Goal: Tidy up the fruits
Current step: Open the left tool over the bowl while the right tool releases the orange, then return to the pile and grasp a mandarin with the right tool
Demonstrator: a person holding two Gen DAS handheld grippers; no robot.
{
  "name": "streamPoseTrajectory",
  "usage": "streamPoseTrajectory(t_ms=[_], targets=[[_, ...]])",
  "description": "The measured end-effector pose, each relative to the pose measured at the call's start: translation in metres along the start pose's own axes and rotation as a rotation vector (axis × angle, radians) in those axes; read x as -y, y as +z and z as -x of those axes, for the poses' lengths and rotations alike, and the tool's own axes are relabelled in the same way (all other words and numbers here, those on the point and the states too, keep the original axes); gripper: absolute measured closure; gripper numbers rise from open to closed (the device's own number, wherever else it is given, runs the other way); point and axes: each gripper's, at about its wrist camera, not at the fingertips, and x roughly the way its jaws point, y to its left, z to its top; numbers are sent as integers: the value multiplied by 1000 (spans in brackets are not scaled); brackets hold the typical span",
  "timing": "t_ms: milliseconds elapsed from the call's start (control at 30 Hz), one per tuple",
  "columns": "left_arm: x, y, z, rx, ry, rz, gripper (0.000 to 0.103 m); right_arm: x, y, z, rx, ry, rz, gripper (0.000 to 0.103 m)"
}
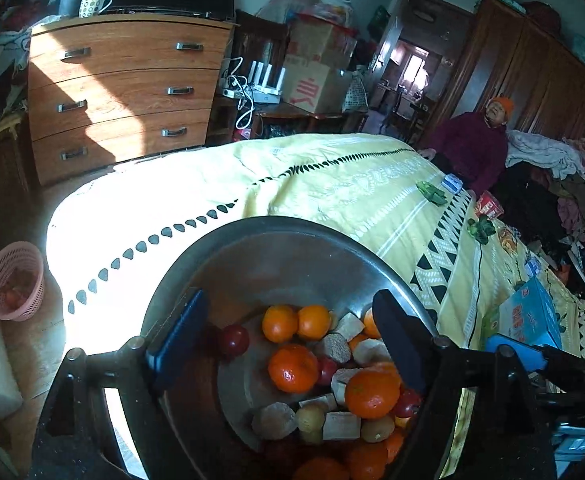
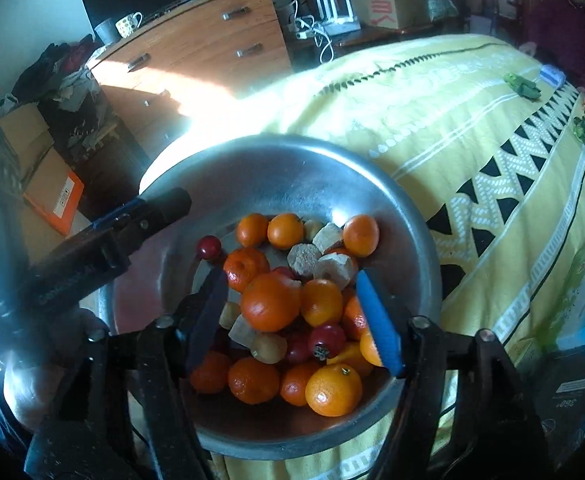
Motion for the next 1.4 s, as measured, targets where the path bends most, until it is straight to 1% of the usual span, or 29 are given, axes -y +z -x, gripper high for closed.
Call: streamPoseTrajectory(t_ms=[33, 67, 100, 133, 167, 200, 267, 333, 367, 400, 433, 467, 500, 533, 567, 600, 667, 767, 833, 900, 967, 1033, 1100, 1133, 1200, 1267, 1300, 1367, 1400], targets=[[1, 0, 5, 24, 10, 4, 16, 2, -3, 20, 41, 2, -9, 30], [3, 0, 12, 54, 16, 3, 16, 2, -5, 32, 69, 0, -17, 30], [10, 0, 21, 97, 13, -7, 16, 3, -12, 53, 116, 4, -30, 30], [21, 0, 32, 136, 4, -33, 16, 6, -24, 78, 176, 12, -46, 30], [35, -1, 42, 165, -9, -68, 16, 7, -35, 96, 216, 10, -56, 30], [52, -3, 51, 184, -42, -106, 16, 15, -55, 120, 258, -2, -73, 30], [96, -11, 69, 207, -144, -184, 16, 32, -91, 151, 297, -32, -103, 30], [147, -27, 88, 216, -264, -250, 15, 54, -129, 170, 285, -99, -151, 23], [172, -37, 97, 216, -324, -286, 14, 67, -148, 176, 278, -133, -180, 18], [197, -47, 104, 209, -386, -326, 13, 88, -172, 184, 247, -170, -226, 18], [223, -60, 112, 197, -450, -371, 12, 105, -188, 187, 217, -196, -263, 18], [249, -73, 118, 180, -509, -415, 12, 126, -207, 193, 191, -235, -314, 20], [274, -87, 123, 158, -566, -457, 12, 141, -219, 196, 178, -260, -346, 25], [294, -98, 125, 137, -606, -486, 12, 160, -234, 205, 169, -285, -385, 29], [313, -111, 125, 109, -641, -507, 12, 178, -245, 213, 162, -309, -416, 35], [331, -124, 122, 74, -671, -527, 12, 194, -252, 220, 157, -329, -444, 38], [356, -147, 111, 18, -688, -557, 12, 231, -253, 230, 144, -364, -470, 42], [378, -179, 88, -75, -694, -578, 12, 275, -238, 233, 129, -403, -458, 44], [384, -199, 72, -128, -681, -596, 12, 315, -215, 217, 89, -407, -440, 44], [384, -216, 56, -175, -668, -610, 12, 342, -201, 198, 54, -413, -422, 44], [381, -231, 40, -220, -650, -612, 12, 371, -180, 169, 10, -404, -387, 44], [380, -241, 22, -267, -632, -599, 13, 389, -170, 146, -24, -389, -357, 44], [381, -249, 7, -306, -618, -593, 16, 404, -162, 128, -52, -396, -329, 50], [382, -252, 2, -316, -613, -590, 17, 410, -159, 117, -73, -396, -316, 50], [385, -257, -6, -333, -610, -585, 17, 421, -161, 101, -123, -404, -309, 53], [390, -261, -11, -348, -614, -580, 19, 428, -164, 93, -156, -431, -307, 53], [393, -263, -12, -353, -618, -580, 19, 433, -165, 93, -158, -429, -319, 60], [401, -268, -13, -361, -632, -589, 20, 438, -168, 100, -141, -413, -335, 62], [406, -270, -14, -366, -641, -594, 22, 438, -170, 109, -114, -409, -345, 63]])
